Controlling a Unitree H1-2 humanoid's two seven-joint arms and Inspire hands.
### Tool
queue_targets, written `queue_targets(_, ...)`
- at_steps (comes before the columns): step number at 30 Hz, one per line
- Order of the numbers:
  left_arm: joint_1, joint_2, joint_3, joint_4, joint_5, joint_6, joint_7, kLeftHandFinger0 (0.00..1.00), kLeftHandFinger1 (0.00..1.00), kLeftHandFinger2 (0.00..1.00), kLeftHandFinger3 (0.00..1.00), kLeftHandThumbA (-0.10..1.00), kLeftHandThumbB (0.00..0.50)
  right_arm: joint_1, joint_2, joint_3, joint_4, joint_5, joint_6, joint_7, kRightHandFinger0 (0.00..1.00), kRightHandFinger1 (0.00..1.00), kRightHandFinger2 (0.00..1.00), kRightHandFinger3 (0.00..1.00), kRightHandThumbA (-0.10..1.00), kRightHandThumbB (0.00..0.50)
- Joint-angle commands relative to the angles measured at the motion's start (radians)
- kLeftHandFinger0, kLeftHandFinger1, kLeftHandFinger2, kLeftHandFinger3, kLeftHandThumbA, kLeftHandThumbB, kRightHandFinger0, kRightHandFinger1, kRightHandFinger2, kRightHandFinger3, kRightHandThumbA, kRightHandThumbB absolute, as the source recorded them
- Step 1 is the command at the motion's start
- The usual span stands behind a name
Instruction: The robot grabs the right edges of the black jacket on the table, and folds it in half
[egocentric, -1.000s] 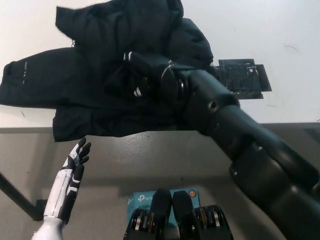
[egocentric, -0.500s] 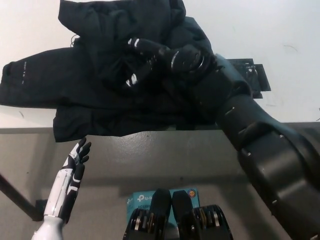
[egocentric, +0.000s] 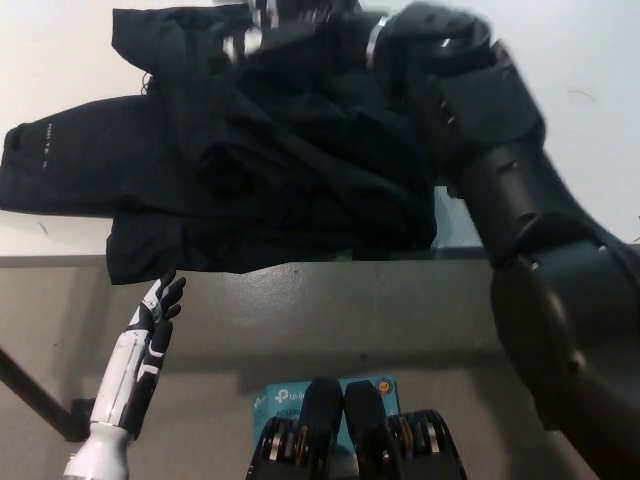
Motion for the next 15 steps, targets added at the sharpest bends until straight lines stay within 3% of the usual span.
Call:
queue_targets(1, -0.03, 0.009, -0.001, -0.03, 0.006, -0.004, 0.001, 1.0, 1.0, 1.0, 1.0, 1.0, 0.23, -0.15, -0.086, -0.076, -0.288, 0.161, 0.091, -0.002, 1.0, 1.0, 1.0, 1.0, 1.0, 0.5)
queue_targets(7, -0.075, 0.019, 0.008, -0.006, -0.005, -0.01, 0.0, 1.0, 1.0, 1.0, 1.0, 1.0, 0.204, -0.04, -0.244, -0.06, -0.794, 0.084, 0.116, -0.038, 1.0, 1.0, 1.0, 1.0, 1.0, 0.474)
queue_targets(13, -0.15, 0.015, 0.02, 0.036, -0.036, -0.016, 0.0, 1.0, 1.0, 1.0, 1.0, 1.0, 0.225, 0.135, -0.465, -0.139, -1.192, 0.242, 0.14, -0.02, 1.0, 1.0, 1.0, 1.0, 1.0, 0.472)
queue_targets(15, -0.173, 0.014, 0.022, 0.055, -0.053, -0.024, -0.005, 1.0, 1.0, 1.0, 1.0, 1.0, 0.251, 0.223, -0.534, -0.165, -1.326, 0.357, 0.14, -0.038, 1.0, 1.0, 1.0, 1.0, 1.0, 0.438)
